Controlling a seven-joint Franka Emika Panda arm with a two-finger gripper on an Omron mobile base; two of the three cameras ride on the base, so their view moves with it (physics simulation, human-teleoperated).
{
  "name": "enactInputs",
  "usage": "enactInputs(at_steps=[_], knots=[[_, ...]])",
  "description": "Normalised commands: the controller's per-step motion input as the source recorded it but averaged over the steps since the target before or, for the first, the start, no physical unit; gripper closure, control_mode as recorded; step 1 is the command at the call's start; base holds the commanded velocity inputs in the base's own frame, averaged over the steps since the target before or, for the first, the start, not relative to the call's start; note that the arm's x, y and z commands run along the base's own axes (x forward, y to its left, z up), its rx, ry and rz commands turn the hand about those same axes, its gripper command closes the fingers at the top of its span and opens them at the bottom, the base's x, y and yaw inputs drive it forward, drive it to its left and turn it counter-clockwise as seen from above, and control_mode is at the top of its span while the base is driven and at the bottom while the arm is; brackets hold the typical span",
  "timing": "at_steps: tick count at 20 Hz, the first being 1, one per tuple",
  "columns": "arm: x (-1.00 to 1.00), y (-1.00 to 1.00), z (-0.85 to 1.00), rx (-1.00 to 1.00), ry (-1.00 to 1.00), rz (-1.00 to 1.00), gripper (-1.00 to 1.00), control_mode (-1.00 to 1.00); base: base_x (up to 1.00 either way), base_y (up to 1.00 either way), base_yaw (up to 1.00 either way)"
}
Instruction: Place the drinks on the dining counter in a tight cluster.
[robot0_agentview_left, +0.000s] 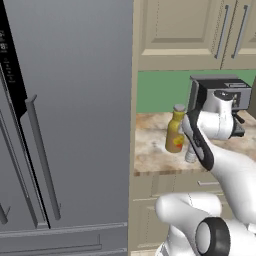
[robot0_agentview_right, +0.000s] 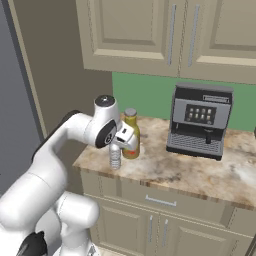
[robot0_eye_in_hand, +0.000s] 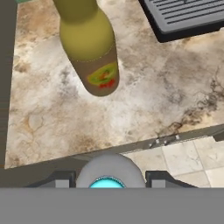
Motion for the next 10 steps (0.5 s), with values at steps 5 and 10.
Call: enactInputs(at_steps=[5,10], knots=[[-0.39,0.00,0.33,0.00,0.00,0.00,1.00,-1.00,0.00,0.00,0.00],[-0.16,0.00,0.07,0.00,0.00,0.00,1.00,-1.00,0.00,0.00,0.00]])
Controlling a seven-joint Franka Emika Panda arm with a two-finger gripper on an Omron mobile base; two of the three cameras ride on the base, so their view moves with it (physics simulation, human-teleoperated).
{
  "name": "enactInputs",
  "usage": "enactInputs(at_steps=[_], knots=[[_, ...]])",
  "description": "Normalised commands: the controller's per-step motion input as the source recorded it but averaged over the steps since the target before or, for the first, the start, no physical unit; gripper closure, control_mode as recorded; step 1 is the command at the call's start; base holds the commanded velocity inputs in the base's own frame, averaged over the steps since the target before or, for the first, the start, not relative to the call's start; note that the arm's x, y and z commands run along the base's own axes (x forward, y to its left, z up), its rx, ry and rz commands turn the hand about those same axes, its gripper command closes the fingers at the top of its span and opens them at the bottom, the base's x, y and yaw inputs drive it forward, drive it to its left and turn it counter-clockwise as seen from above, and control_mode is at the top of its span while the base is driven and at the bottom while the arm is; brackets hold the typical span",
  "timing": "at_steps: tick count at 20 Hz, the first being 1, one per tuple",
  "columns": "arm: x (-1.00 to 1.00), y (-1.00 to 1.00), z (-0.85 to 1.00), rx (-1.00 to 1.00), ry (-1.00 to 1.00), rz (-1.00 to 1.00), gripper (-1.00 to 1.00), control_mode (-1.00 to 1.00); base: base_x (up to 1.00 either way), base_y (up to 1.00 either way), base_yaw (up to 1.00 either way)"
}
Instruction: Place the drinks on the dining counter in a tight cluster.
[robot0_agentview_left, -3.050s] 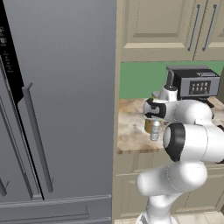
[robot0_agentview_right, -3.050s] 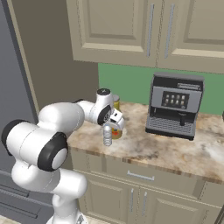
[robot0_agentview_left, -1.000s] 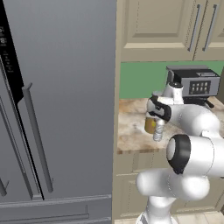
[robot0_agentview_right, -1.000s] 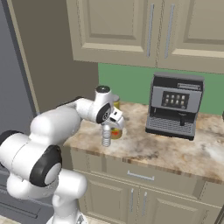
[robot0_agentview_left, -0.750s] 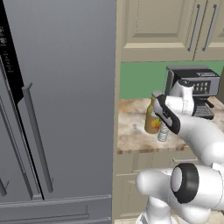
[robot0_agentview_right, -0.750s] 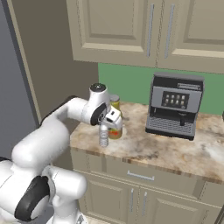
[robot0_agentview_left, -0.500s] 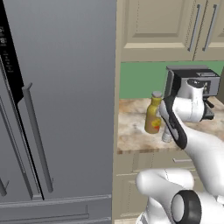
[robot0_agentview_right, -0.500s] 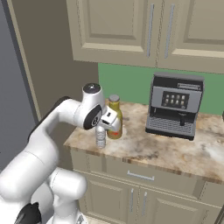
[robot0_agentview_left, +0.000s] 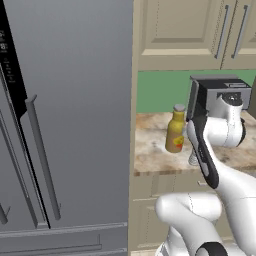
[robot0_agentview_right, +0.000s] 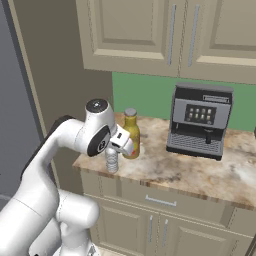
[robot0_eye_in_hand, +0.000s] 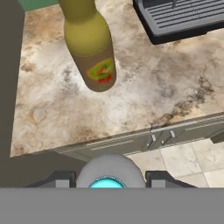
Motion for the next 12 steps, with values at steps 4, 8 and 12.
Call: enactInputs(at_steps=[4,8,12], knots=[[0.00,0.00,0.00,0.00,0.00,0.00,1.00,-1.00,0.00,0.00,0.00],[0.00,0.00,0.00,0.00,0.00,0.00,1.00,1.00,-0.36,-0.17,-0.07],[0.00,0.00,0.00,0.00,0.00,0.00,1.00,1.00,-0.85,-0.09,-0.38]])
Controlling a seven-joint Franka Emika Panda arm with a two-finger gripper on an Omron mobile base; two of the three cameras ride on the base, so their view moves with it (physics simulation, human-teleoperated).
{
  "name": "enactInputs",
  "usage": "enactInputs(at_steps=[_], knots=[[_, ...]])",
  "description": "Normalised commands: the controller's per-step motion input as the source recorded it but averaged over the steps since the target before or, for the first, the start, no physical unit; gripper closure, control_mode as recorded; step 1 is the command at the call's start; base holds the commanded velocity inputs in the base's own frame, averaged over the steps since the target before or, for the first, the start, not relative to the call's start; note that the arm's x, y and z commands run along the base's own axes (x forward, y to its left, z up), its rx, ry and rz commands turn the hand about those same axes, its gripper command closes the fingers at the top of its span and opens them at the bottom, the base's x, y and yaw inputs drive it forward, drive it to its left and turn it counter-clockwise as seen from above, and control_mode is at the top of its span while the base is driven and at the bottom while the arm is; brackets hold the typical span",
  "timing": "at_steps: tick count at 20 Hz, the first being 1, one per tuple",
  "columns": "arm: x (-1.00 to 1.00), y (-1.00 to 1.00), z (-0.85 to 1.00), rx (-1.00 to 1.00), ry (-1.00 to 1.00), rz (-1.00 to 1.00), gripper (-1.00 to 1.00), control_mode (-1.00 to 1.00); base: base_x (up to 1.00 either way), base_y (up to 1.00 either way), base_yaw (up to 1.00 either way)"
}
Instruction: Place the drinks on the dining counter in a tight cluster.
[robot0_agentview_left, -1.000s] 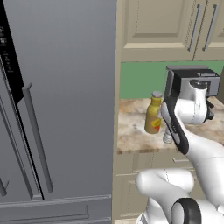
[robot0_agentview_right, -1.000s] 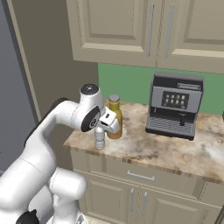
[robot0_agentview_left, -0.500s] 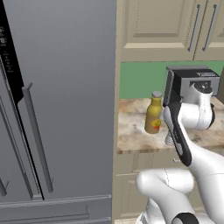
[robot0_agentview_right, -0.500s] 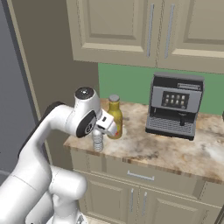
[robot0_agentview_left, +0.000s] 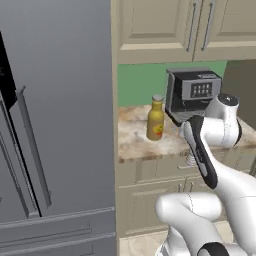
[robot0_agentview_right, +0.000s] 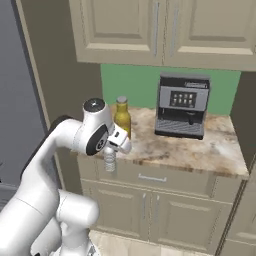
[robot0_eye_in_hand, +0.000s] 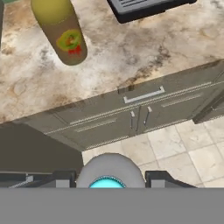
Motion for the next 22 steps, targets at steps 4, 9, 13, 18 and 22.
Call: enactInputs(at_steps=[4,9,13,18,22], knots=[[0.00,0.00,0.00,0.00,0.00,0.00,1.00,1.00,-0.30,0.35,-0.74],[0.00,0.00,0.00,0.00,0.00,0.00,1.00,1.00,-0.01,0.06,-0.90],[0.00,0.00,0.00,0.00,0.00,0.00,1.00,1.00,0.01,-0.02,-0.94],[0.00,0.00,0.00,0.00,0.00,0.00,1.00,1.00,0.13,-0.04,-0.92],[0.00,0.00,0.00,0.00,0.00,0.00,1.00,1.00,0.14,-0.01,-0.93]])
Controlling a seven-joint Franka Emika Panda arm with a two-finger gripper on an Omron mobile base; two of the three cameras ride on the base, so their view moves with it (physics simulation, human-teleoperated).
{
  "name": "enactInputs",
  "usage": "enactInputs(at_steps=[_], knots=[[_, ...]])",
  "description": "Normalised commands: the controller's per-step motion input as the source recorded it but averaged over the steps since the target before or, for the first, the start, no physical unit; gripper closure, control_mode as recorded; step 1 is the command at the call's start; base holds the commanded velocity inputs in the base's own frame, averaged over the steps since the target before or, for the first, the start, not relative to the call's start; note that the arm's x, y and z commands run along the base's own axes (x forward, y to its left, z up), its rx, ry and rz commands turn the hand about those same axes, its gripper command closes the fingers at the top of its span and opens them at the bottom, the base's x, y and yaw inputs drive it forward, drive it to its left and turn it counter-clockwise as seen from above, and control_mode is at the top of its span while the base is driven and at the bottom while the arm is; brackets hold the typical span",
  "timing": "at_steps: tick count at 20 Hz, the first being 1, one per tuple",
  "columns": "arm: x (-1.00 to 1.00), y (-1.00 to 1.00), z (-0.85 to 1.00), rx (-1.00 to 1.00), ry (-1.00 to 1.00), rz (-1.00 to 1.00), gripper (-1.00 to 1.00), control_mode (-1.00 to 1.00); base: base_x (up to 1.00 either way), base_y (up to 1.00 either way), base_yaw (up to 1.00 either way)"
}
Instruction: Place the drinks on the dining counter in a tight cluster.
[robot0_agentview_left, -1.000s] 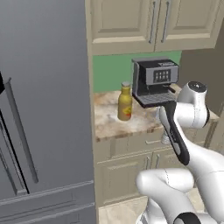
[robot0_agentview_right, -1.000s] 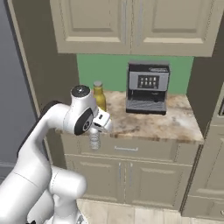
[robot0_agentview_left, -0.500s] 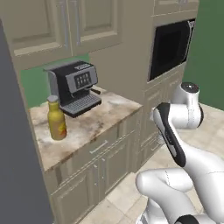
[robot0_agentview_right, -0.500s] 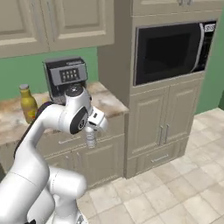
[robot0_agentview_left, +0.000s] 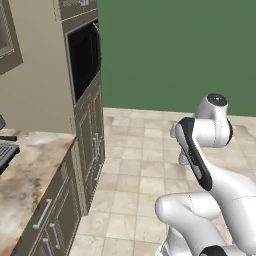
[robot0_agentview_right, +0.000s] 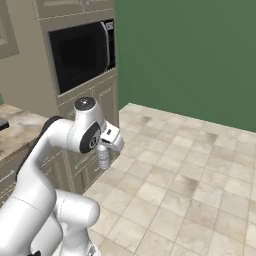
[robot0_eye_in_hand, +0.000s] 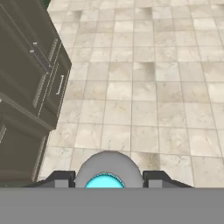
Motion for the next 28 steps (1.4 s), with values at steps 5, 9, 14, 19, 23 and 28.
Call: enactInputs(at_steps=[5,9,14,19,23,28], knots=[[0.00,0.00,0.00,0.00,0.00,0.00,1.00,1.00,0.20,0.00,-0.92],[0.00,0.00,0.00,0.00,0.00,0.00,1.00,1.00,0.34,0.00,-0.88],[0.00,0.00,0.00,0.00,0.00,0.00,1.00,1.00,0.32,0.01,-0.88],[0.00,0.00,0.00,0.00,0.00,0.00,1.00,1.00,0.89,0.64,-0.60],[0.00,0.00,0.00,0.00,0.00,0.00,1.00,1.00,1.00,0.31,-0.41],[0.00,0.00,0.00,0.00,0.00,0.00,1.00,1.00,1.00,-0.24,-0.16]])
